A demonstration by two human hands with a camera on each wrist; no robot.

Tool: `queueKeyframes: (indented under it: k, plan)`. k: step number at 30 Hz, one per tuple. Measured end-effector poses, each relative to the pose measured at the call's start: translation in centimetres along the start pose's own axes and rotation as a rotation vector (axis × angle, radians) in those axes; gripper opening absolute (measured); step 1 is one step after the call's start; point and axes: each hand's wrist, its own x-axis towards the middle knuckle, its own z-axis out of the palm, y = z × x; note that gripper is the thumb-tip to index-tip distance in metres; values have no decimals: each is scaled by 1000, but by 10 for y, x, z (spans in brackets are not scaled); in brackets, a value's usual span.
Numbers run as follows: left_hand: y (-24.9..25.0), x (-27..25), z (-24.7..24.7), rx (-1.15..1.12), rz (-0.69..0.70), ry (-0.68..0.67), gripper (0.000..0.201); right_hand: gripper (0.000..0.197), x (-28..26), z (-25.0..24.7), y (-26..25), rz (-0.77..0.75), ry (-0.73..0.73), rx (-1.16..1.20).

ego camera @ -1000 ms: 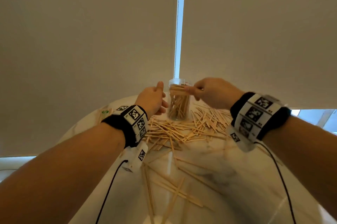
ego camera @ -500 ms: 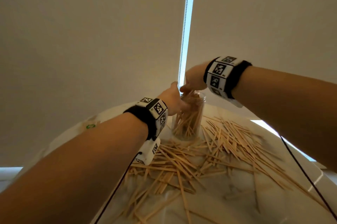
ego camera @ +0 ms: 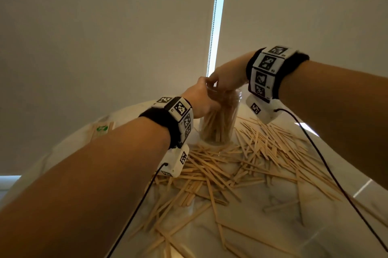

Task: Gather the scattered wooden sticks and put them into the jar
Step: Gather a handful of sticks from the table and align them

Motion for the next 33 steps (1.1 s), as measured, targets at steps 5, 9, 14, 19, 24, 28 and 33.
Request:
queueKeyframes:
  k: [5,9,14,19,24,28,33]
  plan:
    - [5,-17,5,11,-19,24,102,24,-31,3,15,7,197,390]
    - [8,-63,2,244,-81,-49,112,17,-79,8,19,47,451,530]
    - [8,-156,-9,483,-123,-147,55,21,-161,52,-16,6,218,535]
    - [20,-259,-4,710,-298,-434,77,87,-236,111,-67,-12,-274,393]
    - [36,-338,33,680,-288,-412,138,147,-266,152,-91,37,-315,179]
    - [50,-347,48,757,-244,-380,121,118,-278,158,-101,29,-198,237]
    - [45,-330,30,718,-209,-392,45,51,-290,159,-96,14,-118,428]
